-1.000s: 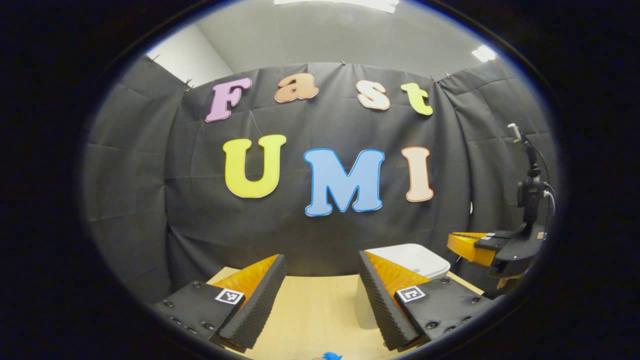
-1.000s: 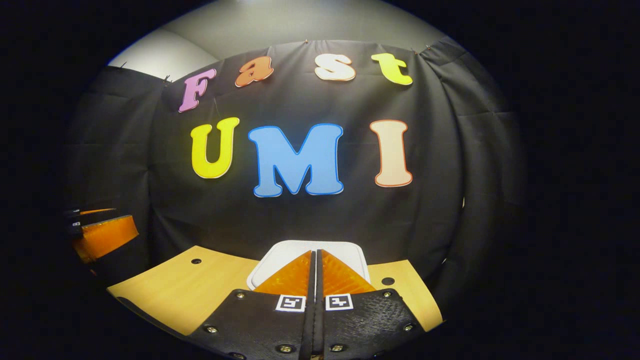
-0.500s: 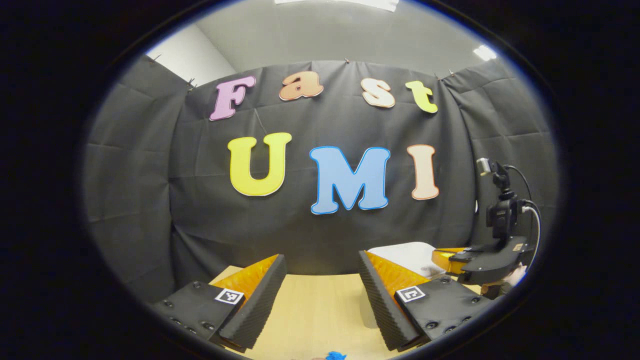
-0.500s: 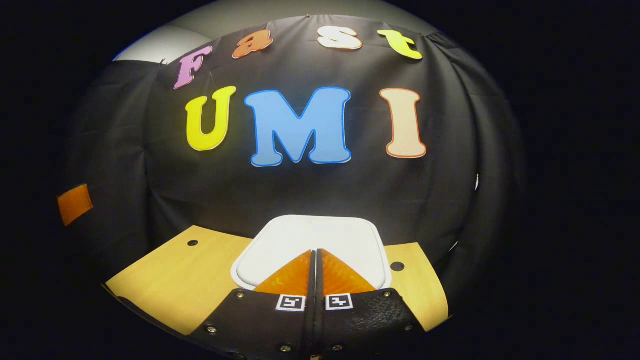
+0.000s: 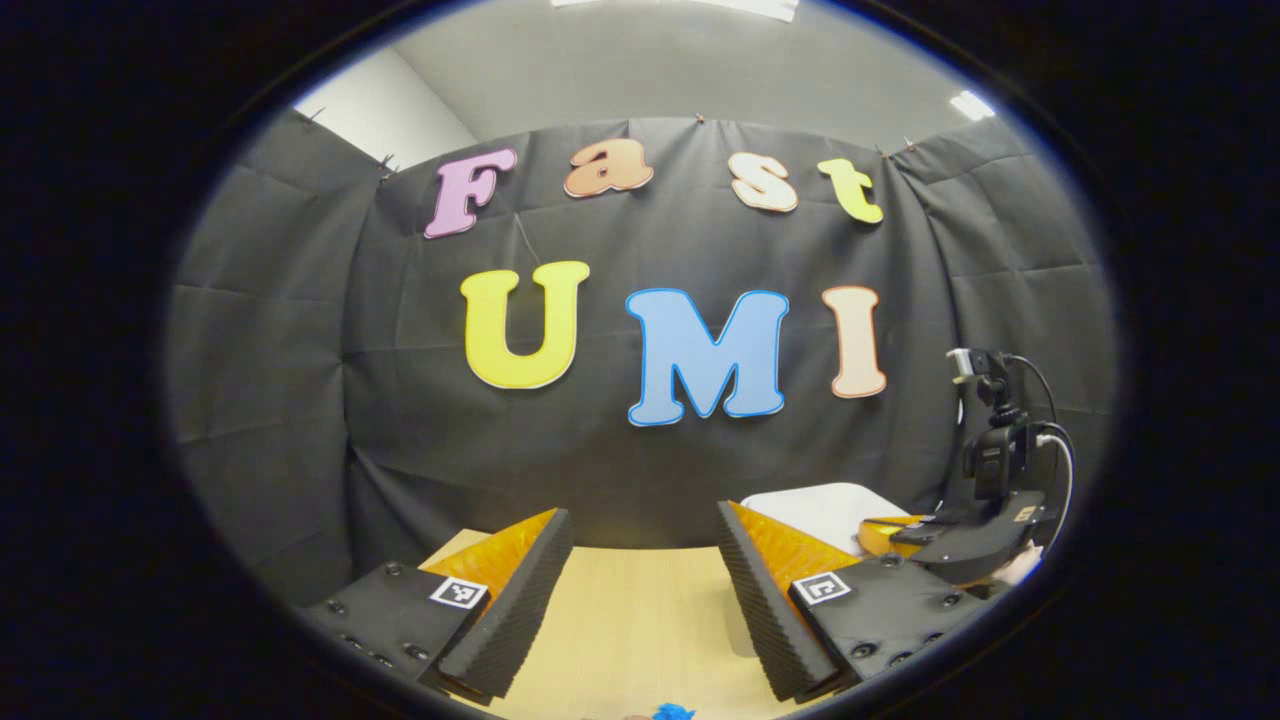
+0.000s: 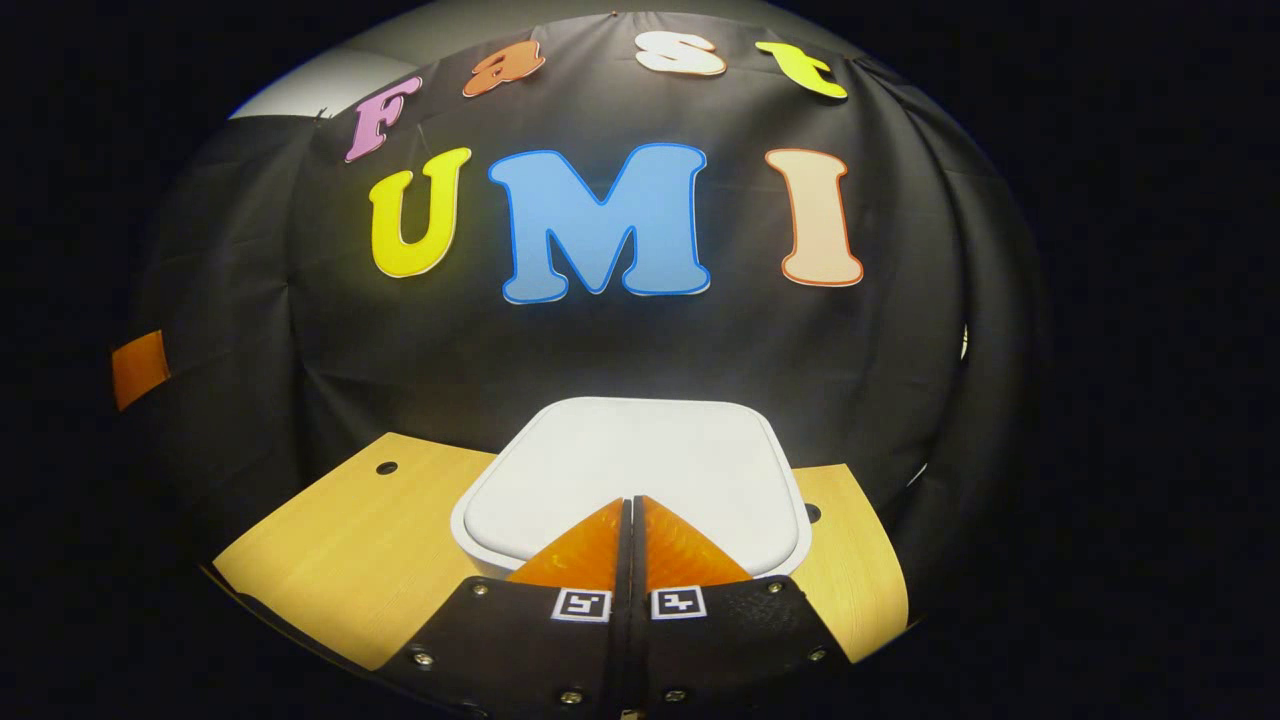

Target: Press the lid of the desktop garbage bin to open it, pick up the crumpled paper on the desktop and throw it into the bin, then pick up the pop can on the desktop and drop it into the bin, and finally close the garbage bin lid.

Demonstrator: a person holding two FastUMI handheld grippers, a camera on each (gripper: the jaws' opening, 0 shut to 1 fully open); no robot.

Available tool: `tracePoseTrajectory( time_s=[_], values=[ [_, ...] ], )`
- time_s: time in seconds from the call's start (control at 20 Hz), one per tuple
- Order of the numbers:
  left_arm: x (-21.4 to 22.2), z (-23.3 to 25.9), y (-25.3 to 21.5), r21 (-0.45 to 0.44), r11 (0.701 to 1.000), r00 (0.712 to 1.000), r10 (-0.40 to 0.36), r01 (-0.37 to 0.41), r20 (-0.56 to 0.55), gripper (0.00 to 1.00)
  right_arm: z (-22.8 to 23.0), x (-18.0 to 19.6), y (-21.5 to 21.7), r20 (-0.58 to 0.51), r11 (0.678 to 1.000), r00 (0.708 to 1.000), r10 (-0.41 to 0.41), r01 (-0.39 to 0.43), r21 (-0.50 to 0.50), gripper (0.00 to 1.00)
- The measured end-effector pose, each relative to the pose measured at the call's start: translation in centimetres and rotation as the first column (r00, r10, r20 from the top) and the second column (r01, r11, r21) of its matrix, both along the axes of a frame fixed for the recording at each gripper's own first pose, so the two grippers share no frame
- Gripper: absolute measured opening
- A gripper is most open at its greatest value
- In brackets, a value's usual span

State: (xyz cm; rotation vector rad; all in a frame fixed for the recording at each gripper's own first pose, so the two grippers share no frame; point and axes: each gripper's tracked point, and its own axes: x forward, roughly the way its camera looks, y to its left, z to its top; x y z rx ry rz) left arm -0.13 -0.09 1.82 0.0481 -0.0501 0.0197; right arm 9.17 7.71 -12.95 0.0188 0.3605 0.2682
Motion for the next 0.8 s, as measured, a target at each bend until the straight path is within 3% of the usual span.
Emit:
tracePoseTrajectory(
  time_s=[0.8],
  values=[
    [-0.4,-0.99,0.02,-0.009,1.0,1.0,0.01,-0.01,-0.017,0.95,-0.53,-0.14,-0.1,0.028,0.999,0.999,-0.034,0.033,0.038,0.01]
  ],
)
